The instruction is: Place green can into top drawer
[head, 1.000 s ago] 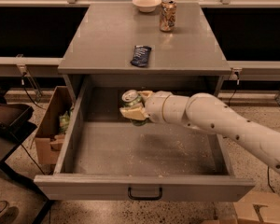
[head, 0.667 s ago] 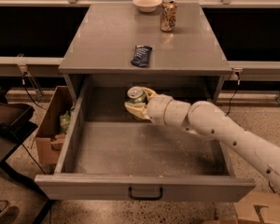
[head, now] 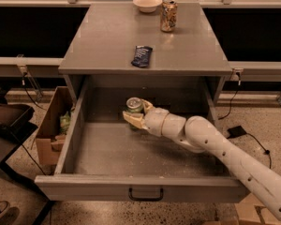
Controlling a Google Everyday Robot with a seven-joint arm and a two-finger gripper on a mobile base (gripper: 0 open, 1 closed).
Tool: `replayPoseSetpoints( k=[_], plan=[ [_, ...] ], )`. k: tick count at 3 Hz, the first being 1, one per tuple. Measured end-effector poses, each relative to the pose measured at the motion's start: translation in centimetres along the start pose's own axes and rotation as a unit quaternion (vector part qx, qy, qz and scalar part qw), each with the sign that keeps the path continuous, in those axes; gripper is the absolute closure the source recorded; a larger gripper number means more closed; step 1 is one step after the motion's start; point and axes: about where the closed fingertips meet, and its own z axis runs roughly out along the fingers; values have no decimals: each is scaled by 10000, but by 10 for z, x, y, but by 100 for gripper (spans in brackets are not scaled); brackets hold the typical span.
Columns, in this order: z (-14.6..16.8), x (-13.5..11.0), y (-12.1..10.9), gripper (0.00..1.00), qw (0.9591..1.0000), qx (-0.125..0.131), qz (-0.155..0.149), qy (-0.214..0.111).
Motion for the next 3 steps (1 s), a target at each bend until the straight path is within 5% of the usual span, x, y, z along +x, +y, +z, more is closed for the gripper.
replayPoseSetpoints(
  k=[3],
  plan=[
    [0,0,0,14,10000,-2,5,0]
  ],
)
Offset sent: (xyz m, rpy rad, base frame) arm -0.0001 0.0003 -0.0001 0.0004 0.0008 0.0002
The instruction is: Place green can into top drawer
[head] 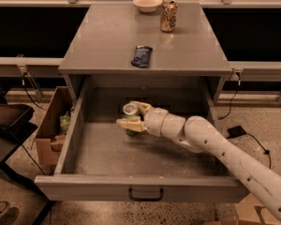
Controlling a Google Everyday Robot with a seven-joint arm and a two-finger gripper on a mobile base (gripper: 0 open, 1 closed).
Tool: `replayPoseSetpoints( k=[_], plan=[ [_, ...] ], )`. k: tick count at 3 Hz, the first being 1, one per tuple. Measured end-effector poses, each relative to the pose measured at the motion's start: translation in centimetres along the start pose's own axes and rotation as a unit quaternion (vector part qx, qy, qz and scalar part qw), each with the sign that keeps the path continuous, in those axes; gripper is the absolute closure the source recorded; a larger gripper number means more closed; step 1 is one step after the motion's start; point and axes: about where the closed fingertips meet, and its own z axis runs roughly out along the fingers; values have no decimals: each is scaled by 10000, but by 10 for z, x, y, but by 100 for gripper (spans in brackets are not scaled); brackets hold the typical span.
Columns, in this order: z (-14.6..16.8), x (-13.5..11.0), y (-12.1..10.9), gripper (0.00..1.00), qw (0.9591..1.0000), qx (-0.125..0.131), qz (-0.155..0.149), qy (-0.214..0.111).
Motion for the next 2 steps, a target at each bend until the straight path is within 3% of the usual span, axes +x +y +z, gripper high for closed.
replayPoseSetpoints(
  k=[1,2],
  plan=[
    [0,0,0,0,10000,0,0,0],
    [-1,-1,0,0,10000,-11,45,19]
  ],
)
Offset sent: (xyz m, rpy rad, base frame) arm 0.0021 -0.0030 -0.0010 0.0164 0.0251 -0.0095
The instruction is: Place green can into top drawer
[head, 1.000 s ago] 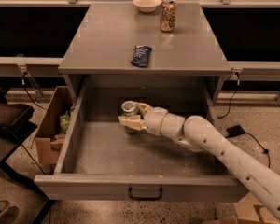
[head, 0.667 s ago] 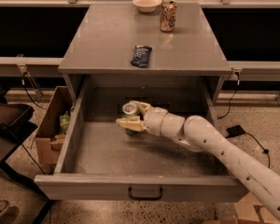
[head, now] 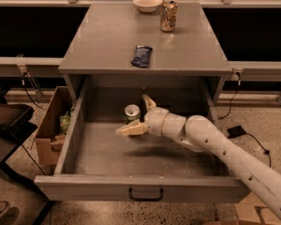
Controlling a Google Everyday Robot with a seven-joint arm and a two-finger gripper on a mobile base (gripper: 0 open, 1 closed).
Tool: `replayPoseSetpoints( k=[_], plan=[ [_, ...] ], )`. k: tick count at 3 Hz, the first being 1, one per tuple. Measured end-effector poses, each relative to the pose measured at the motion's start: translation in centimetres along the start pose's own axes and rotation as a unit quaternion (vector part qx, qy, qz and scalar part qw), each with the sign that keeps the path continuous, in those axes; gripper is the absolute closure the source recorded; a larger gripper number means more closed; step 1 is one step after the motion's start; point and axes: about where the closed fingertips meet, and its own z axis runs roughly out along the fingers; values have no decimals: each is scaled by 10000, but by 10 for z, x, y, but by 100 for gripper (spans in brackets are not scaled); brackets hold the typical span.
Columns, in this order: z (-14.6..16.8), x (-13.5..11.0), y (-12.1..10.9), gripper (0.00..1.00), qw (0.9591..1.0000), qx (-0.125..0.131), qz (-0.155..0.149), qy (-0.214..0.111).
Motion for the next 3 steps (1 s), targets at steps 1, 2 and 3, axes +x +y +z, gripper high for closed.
replayPoseSetpoints(
  k=[1,2,3],
  plan=[
    [-22,-17,-3,0,9995,-116,98,277],
    [-59,-32,0,0,9939,-384,261,1004],
    [-99,-78,-26,0,9838,-361,267,1735]
  ],
)
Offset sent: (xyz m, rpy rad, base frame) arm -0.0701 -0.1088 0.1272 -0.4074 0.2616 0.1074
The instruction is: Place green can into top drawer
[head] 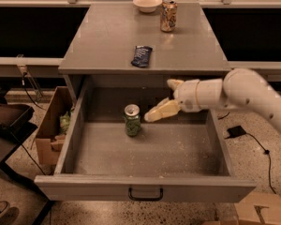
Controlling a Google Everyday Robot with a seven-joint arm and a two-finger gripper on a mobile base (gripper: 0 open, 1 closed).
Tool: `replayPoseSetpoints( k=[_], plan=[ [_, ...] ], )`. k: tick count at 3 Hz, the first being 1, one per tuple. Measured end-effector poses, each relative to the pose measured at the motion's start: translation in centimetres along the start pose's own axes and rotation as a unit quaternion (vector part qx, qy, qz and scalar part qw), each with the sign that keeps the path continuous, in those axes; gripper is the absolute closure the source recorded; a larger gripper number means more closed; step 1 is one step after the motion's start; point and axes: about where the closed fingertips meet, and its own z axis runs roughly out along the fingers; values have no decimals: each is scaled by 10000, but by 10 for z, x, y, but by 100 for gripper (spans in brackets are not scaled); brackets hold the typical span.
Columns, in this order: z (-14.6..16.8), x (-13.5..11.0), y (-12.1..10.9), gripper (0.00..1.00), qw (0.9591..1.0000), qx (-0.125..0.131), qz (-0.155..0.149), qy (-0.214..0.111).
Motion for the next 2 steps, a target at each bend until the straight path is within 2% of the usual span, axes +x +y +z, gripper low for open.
replayPoseSetpoints(
  k=[1,2],
  plan=[
    [-48,-45,-20,0,9969,163,-288,711],
    [-88,-99,-34,0,9826,493,-734,1633]
  ],
)
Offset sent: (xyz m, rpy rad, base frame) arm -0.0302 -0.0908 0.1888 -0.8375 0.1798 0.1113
